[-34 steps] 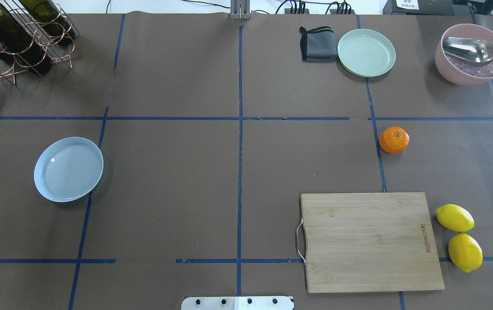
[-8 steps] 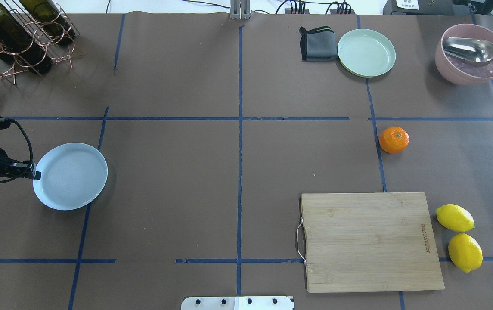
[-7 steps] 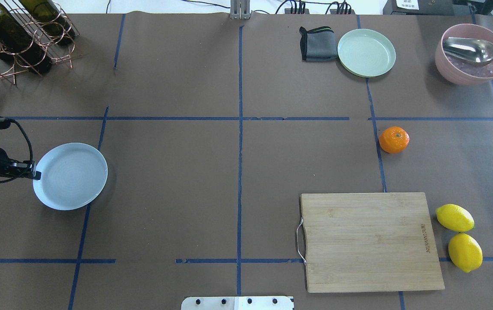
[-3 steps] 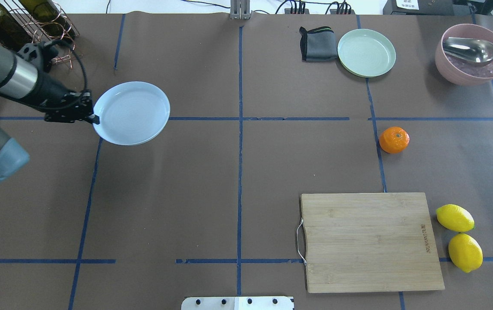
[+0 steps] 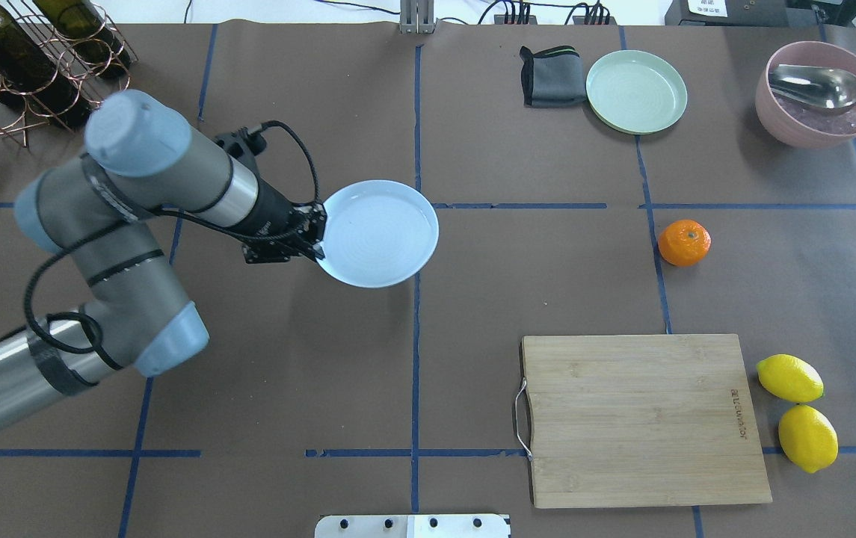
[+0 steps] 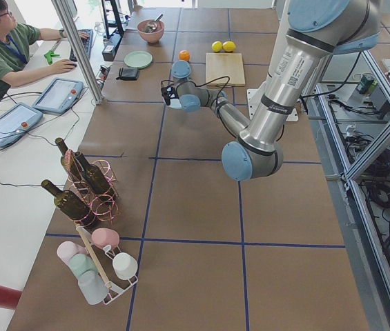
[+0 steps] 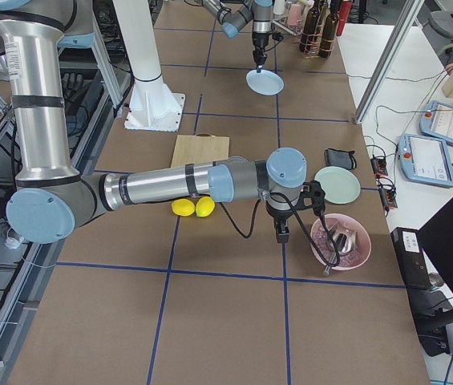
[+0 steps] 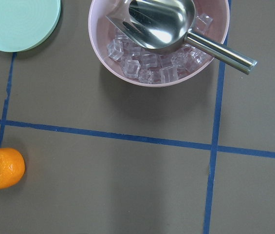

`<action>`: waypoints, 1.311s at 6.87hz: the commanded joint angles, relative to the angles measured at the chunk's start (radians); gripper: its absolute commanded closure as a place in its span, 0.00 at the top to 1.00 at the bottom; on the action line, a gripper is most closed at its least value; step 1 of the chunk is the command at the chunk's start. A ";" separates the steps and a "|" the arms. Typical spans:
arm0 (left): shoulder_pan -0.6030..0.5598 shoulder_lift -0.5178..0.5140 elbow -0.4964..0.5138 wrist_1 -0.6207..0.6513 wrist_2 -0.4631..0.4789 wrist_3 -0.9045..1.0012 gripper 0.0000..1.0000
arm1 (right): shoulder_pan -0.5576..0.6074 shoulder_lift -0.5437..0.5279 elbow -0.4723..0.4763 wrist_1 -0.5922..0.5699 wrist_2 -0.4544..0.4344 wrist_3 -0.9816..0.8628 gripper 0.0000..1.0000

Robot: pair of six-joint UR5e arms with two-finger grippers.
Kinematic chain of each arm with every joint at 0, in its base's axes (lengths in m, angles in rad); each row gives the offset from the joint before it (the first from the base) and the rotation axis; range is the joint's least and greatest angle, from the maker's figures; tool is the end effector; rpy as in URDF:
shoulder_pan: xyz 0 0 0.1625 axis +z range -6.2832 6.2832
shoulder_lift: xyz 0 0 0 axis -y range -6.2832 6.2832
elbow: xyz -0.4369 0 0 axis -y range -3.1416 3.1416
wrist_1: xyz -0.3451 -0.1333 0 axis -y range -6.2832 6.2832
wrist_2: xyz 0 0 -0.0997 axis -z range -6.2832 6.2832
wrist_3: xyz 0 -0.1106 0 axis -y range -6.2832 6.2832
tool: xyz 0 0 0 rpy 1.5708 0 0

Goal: Pick orange to plate
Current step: 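Slide the light blue plate with the left gripper toward the table center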

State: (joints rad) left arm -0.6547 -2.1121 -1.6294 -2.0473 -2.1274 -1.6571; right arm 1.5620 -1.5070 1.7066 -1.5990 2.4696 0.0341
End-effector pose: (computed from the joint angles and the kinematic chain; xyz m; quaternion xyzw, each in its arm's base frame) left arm 0.4620 -0.4491 0.2989 -0.0882 0.5392 -0.1677 0.8206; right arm 0.0426 -0.4765 0.5809 0.0678 -0.4344 -0.0258 0.8978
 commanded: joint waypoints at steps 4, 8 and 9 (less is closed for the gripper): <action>0.125 -0.059 0.123 -0.074 0.142 -0.043 0.00 | 0.000 0.002 0.001 -0.001 0.003 0.016 1.00; 0.011 -0.040 0.086 -0.044 0.127 0.037 1.00 | -0.113 0.050 0.034 0.001 -0.001 0.204 1.00; -0.034 -0.014 0.047 0.034 0.065 0.121 1.00 | -0.190 0.051 0.069 0.010 -0.011 0.304 1.00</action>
State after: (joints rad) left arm -0.6362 -2.1489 -1.5462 -2.0785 -2.0135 -1.6185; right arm 1.4532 -1.4652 1.7404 -1.5964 2.4671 0.2252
